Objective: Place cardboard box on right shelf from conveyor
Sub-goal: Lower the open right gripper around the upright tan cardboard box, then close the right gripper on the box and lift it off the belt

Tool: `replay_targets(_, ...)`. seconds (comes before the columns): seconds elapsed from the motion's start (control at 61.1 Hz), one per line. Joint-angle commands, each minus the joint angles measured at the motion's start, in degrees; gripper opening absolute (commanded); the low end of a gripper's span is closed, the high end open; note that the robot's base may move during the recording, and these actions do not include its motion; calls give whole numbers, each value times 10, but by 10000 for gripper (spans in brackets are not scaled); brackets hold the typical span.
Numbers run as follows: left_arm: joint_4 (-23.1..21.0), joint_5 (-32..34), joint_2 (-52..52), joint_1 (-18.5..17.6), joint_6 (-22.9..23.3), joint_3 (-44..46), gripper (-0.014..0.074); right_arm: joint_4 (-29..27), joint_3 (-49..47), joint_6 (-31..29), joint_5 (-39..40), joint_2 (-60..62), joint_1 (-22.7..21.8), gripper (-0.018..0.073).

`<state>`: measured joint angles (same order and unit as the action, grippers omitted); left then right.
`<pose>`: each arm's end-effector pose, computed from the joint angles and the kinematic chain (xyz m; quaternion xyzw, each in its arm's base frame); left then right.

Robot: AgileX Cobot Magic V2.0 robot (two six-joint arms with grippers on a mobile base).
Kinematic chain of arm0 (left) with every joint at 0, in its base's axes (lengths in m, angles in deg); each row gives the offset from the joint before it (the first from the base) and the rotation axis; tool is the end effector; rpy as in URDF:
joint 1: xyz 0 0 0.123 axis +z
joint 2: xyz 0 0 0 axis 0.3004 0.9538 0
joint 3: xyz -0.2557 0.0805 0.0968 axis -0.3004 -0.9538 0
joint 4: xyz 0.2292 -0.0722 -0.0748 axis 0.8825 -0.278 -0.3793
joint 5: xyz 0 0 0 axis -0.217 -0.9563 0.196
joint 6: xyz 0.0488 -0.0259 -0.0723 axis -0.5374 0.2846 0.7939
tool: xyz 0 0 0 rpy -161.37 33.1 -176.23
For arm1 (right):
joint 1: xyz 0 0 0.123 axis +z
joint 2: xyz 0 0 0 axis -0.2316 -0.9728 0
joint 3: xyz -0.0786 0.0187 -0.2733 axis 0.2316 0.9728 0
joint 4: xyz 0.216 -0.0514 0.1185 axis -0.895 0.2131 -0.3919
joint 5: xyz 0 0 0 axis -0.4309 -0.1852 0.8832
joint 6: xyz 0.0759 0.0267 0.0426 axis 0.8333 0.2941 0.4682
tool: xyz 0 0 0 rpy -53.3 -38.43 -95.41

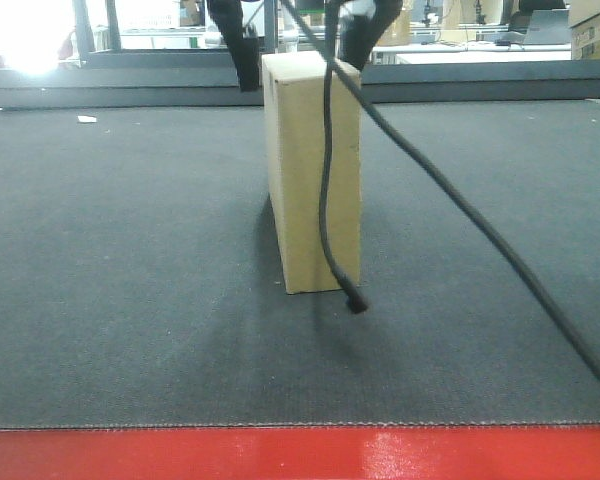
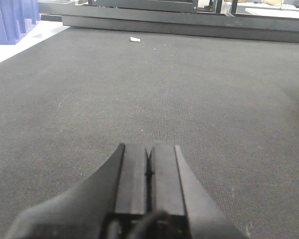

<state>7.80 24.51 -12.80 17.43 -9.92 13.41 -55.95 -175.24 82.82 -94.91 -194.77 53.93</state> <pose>0.0566 -0.0009 0.1924 -0.0077 0.7244 -0.0143 0.6892 0.3507 0.2668 0.3281 -0.0639 0.9557 0.0325 0.2855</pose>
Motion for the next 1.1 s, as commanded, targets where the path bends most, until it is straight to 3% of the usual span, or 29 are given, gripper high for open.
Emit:
replay_targets(0.0, -3, 50, -8, -3, 0, -3, -116, 25, -20, 2, 16, 22, -4, 623)
replay_targets(0.164, -3, 50, -8, -3, 0, -3, -116, 23, -20, 2, 10, 1, -9, 574)
replay_targets(0.327, -3, 50, -8, -3, 0, -3, -116, 23, -20, 2, 4, -1, -9, 300)
replay_targets(0.393, -3, 50, -8, -3, 0, -3, -116, 23, -21, 1, 8, 5, -11, 244)
replay_targets(0.54, -3, 50, -8, -3, 0, -3, -116, 24, -21, -18, 18, 34, -18, 248)
replay_targets(0.737, -3, 50, -8, -3, 0, -3, -116, 24, -2, -90, 36, 96, -26, 248)
replay_targets(1.08, -3, 50, -8, -3, 0, -3, -116, 19, 259, -133, 212, 280, -77, 248)
